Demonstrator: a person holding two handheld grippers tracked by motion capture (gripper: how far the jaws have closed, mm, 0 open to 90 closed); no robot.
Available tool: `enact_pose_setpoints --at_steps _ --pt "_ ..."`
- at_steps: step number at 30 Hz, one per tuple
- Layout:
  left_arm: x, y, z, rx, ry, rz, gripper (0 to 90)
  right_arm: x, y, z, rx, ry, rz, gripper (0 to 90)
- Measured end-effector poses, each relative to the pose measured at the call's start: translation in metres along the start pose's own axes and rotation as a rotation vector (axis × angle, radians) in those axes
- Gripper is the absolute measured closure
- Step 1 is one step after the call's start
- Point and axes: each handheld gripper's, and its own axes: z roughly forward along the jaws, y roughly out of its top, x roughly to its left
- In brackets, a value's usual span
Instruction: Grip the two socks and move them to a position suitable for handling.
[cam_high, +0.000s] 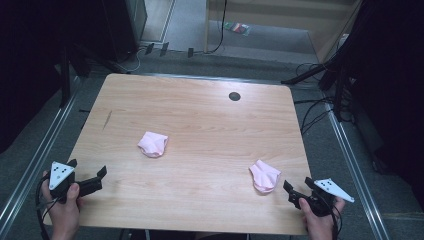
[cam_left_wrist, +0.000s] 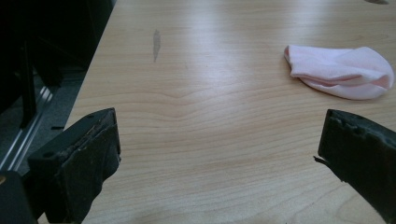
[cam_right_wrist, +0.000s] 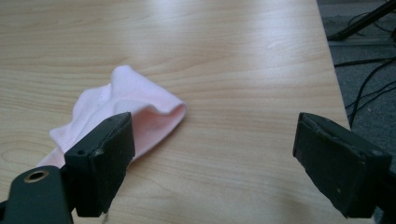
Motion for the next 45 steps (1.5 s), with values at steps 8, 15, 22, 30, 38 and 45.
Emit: enact_pose_setpoints --at_steps 8,15,22,30,38,45 --pt "-0.003 0.001 0.003 0.037 -0.042 0.034 0.0 0.010 0.012 -0.005 -0.036 0.035 -0.005 22.3" --pt "-0.005 0.002 0.004 0.053 -0.051 0.055 0.0 0.034 0.021 0.001 -0.051 0.089 -0.008 33.6" --pt "-0.005 0.002 0.006 0.071 -0.049 0.055 0.0 0.059 0.018 0.023 0.007 0.093 -0.100 37.6" --pt "-0.006 0.002 0.006 0.074 -0.056 0.051 0.0 0.058 0.013 0.042 0.101 0.104 -0.126 36.9" --pt "-0.005 0.002 0.006 0.086 -0.058 0.040 0.0 0.063 0.008 0.051 0.165 0.085 -0.200 40.8" --pt "-0.005 0.001 0.004 0.062 -0.057 0.031 0.0 0.067 0.006 0.049 0.163 0.031 -0.213 53.7"
